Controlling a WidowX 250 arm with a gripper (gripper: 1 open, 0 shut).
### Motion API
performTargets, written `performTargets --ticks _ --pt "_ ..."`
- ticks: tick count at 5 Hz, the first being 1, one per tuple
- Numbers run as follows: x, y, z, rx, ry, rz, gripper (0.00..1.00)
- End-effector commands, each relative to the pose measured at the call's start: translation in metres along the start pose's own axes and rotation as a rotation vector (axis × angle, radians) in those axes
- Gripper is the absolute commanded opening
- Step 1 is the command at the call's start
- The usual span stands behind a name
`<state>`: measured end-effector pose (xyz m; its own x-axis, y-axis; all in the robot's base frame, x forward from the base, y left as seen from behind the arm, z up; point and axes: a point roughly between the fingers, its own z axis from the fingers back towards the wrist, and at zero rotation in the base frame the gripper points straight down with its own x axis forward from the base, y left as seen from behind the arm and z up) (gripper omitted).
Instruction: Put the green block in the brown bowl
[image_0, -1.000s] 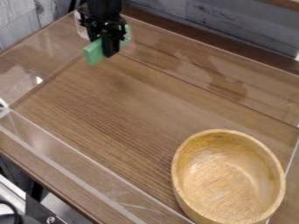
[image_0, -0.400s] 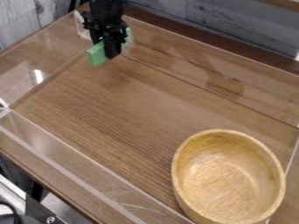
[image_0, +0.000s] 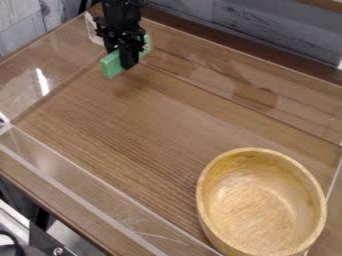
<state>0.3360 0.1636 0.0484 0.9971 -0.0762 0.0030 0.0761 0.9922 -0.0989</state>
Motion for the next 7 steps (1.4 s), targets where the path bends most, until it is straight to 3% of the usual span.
performTargets --ticks 1,4,7 --pt "0.010 0.008 0.019 0.037 -0.062 0.009 0.00" --pt "0.010 0.005 0.015 0.019 -0.042 0.024 0.00" --pt "0.024 0.023 0.011 0.016 -0.055 0.060 0.00"
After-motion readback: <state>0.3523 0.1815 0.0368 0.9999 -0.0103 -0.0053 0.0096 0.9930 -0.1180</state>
